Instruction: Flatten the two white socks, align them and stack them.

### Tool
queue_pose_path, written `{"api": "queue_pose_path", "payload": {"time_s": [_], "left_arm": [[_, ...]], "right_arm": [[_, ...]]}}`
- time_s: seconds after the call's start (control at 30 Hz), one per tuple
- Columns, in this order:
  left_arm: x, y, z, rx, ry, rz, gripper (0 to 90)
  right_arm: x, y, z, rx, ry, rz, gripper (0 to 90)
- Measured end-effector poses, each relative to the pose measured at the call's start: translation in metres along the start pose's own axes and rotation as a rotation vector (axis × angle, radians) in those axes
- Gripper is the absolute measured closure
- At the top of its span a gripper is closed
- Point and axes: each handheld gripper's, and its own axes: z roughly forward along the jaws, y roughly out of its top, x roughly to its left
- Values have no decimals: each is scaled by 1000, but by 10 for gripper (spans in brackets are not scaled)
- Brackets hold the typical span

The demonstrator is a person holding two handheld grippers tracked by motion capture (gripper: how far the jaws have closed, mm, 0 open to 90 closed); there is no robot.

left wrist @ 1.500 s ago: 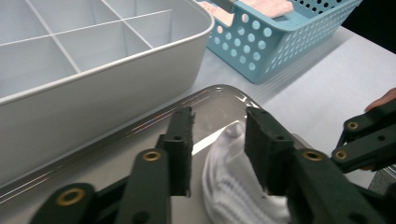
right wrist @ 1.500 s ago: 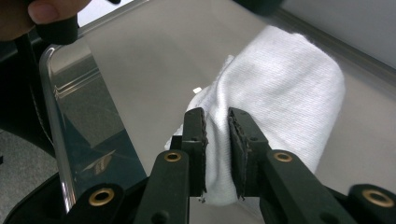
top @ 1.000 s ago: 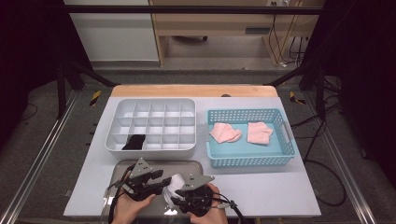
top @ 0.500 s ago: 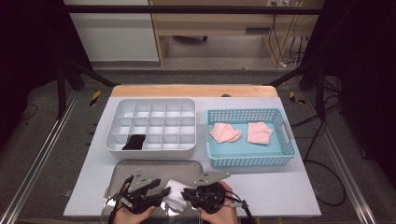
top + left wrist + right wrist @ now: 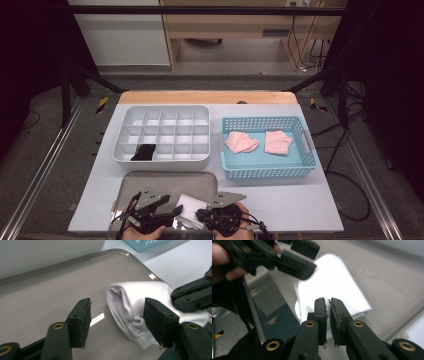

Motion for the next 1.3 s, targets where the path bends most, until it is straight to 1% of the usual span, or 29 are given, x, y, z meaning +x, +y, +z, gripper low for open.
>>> {"api": "queue_pose_path", "payload": {"time_s": [0.03, 0.1, 0.17, 0.2, 0.3, 0.4, 0.43, 0.53, 0.6, 0.7, 0.83, 0.9, 0.93, 0.97, 1.0, 1.03, 1.07, 1.1, 1.13, 1.2, 1.27, 1.3], "left_arm": [[0, 1, 0, -1, -5, 4, 368], [0, 4, 0, -9, -18, -8, 345], [1, 5, 3, -3, -49, -21, 327], [1, 5, 3, -3, -49, -21, 321], [0, 3, 8, 33, -79, -20, 312], [-1, -2, 11, 65, -108, -36, 309], [-1, -3, 12, 66, -114, -43, 308], [-3, -6, 15, 75, -123, -54, 300], [-5, -6, 16, 81, -120, -42, 294], [-7, -7, 17, 81, -115, -42, 292], [-7, -7, 19, 84, -115, -50, 297], [-9, -6, 21, 91, -112, -43, 302], [-10, -6, 22, 95, -124, -44, 327], [-11, -6, 23, 94, -129, -46, 371], [-12, -5, 23, 98, -131, -45, 386], [-11, -5, 23, 108, -141, -55, 413], [-11, -4, 23, 116, -152, -72, 460], [-12, -4, 24, 118, -152, -69, 489], [-12, -4, 24, 121, -158, -75, 517], [-14, -3, 24, 120, -151, -62, 572], [-14, -2, 24, 120, -150, -56, 615], [-15, -1, 24, 118, -151, -63, 633]], "right_arm": [[0, -1, 0, 1, -1, 1, 843], [1, 0, 0, 5, -8, -2, 845], [2, -1, 1, 6, -9, -3, 849], [1, -2, 2, 4, -6, -6, 849], [0, -1, 1, 8, -1, 2, 849], [0, -2, 1, 10, -6, 2, 848], [-1, -2, 1, 13, -11, 0, 845], [-2, -3, 0, 12, -28, -1, 835], [-4, -3, -1, 15, -39, -1, 827], [-6, -2, -2, 18, -43, 10, 824], [-7, -2, -2, 18, -46, 9, 813], [-8, -2, -1, 18, -46, 13, 811], [-9, -3, -1, 19, -48, 12, 810], [-11, -3, -1, 16, -44, 12, 809], [-12, -3, -2, 15, -42, 20, 806], [-14, -4, -2, 6, -40, 22, 803], [-16, -4, -4, -1, -42, 25, 800], [-18, -4, -5, -7, -47, 26, 792], [-20, -3, -7, -15, -62, 27, 782], [-25, -3, -14, -33, -85, 38, 778], [-31, -3, -23, -55, -112, 47, 768], [-35, -3, -28, -70, -122, 53, 763]]}}
